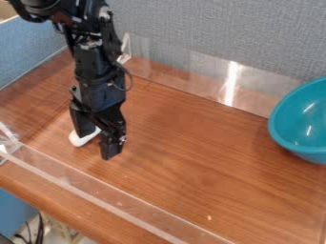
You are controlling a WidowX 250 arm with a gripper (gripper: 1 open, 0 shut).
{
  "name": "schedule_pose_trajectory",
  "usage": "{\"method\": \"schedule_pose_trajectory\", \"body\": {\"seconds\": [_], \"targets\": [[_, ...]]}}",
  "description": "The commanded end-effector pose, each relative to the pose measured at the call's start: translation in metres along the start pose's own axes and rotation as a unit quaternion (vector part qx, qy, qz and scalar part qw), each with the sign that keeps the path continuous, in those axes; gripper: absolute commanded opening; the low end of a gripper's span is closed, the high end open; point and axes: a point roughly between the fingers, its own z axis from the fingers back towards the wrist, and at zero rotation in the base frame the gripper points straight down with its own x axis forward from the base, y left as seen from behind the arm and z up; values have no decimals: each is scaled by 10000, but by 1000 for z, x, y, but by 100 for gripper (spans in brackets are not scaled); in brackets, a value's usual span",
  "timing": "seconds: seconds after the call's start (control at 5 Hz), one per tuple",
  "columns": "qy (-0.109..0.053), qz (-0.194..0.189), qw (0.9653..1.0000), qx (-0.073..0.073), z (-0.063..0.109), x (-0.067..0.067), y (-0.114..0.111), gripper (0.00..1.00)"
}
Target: Put the mushroom in the blue bowl
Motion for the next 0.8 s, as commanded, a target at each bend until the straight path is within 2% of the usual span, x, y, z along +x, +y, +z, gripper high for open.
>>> {"method": "schedule_pose_trajectory", "body": {"seconds": [0.0, 0.6], "targets": [[-132, 30, 9998, 124, 5, 4, 8, 100], [-72, 12, 9999, 147, -3, 6, 12, 100]]}}
